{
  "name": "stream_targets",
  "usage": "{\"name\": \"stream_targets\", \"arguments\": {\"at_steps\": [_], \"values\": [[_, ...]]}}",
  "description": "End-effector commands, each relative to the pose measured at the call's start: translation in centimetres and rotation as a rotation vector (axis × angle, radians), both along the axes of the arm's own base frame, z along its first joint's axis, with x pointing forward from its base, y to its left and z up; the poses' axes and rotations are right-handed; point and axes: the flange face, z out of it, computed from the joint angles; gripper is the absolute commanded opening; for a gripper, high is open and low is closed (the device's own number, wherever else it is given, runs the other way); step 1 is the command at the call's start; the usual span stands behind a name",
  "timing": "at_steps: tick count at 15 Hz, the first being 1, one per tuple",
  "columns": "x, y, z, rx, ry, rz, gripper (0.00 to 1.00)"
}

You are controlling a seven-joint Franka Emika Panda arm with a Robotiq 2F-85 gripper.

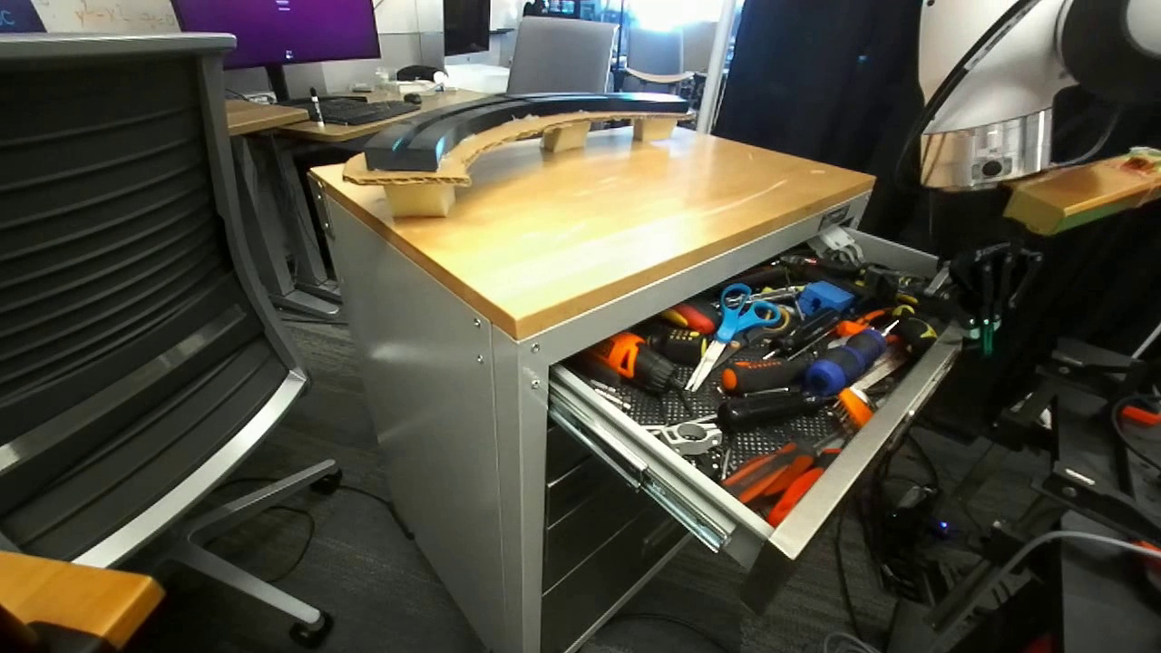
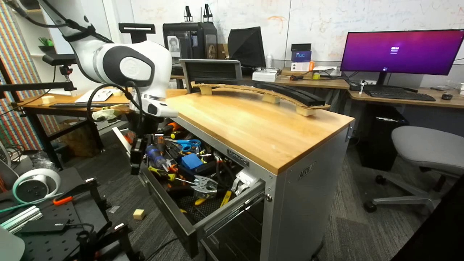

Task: Pick up the black and yellow screwdriver, put it in the top drawer of the cabinet and close the top drawer

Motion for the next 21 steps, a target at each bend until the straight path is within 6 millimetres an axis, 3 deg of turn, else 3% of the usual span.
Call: {"name": "stream_targets", "arguments": {"at_steps": [1, 4, 11, 15, 17, 19, 20, 21], "values": [[2.3, -0.4, -2.0, -0.046, -0.083, 0.032, 0.03], [4.6, -0.3, -1.5, -0.092, -0.18, 0.086, 0.03], [10.8, 2.7, -1.2, -0.281, -0.428, 0.335, 0.04], [12.8, 3.6, -1.0, -0.402, -0.571, 0.404, 0.02], [13.0, 3.7, -0.5, -0.445, -0.639, 0.4, 0.03], [12.0, 3.3, 0.1, -0.43, -0.63, 0.388, 0.04], [10.8, 2.8, 1.5, -0.386, -0.617, 0.374, 0.29], [10.1, 2.2, 2.8, -0.371, -0.599, 0.368, 0.29]]}}
